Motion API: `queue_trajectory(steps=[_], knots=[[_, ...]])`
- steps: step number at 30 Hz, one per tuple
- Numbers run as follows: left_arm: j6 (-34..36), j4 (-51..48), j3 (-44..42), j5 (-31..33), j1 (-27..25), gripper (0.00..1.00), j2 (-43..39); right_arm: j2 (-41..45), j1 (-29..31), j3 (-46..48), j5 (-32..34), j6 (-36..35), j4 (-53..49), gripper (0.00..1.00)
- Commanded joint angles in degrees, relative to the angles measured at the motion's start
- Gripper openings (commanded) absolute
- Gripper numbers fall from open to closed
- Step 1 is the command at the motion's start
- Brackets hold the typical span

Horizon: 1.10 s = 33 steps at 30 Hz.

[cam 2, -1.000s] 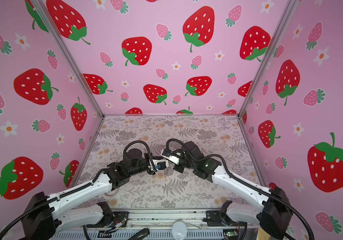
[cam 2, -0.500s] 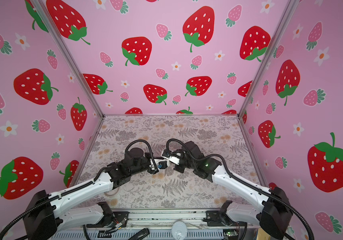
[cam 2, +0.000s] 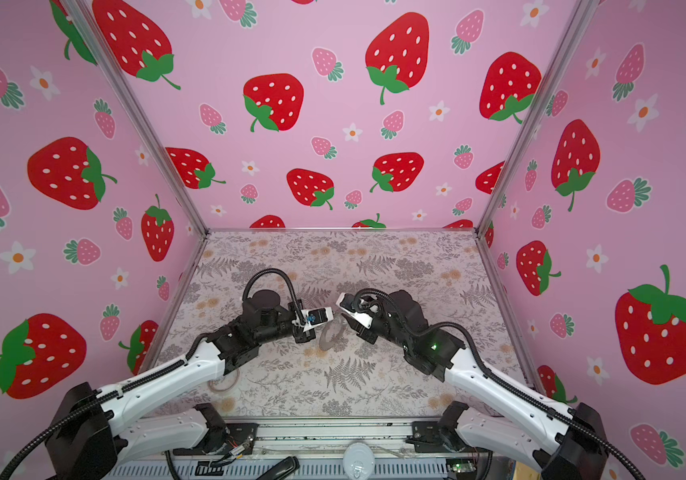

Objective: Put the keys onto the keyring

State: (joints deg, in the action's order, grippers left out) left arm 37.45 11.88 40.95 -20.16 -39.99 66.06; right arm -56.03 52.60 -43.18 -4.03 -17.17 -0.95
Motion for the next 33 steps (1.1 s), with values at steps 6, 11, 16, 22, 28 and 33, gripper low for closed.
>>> queue_trajectory(steps=[6, 11, 16, 22, 28, 33], knots=[[-11.19, 11.82, -0.87, -9.62, 3.46, 0.00, 0.75, 0.44, -0.18, 4.45, -0.79, 5.06, 6.79, 0.47], [-12.62, 14.74, -1.76, -12.63, 4.19, 0.00, 1.11, -0.99, -0.78, 4.20, -0.51, 5.88, 8.35, 0.48], [-12.91, 16.29, -2.25, -14.66, 4.27, 0.00, 1.17, -1.52, -1.64, 4.59, -1.88, 7.85, 11.20, 0.49], [-11.75, 15.98, -2.45, -16.40, 4.22, 0.00, 0.48, -1.17, -2.74, 4.57, -2.29, 6.24, 8.81, 0.49], [-11.55, 15.89, -2.18, -18.22, 4.13, 0.00, 0.78, 1.30, -5.70, 5.80, -8.41, 6.47, 8.64, 0.48], [-11.44, 16.05, -2.15, -18.86, 4.12, 0.00, 0.95, -0.81, -6.19, 5.84, -15.99, 6.10, 10.13, 0.44]])
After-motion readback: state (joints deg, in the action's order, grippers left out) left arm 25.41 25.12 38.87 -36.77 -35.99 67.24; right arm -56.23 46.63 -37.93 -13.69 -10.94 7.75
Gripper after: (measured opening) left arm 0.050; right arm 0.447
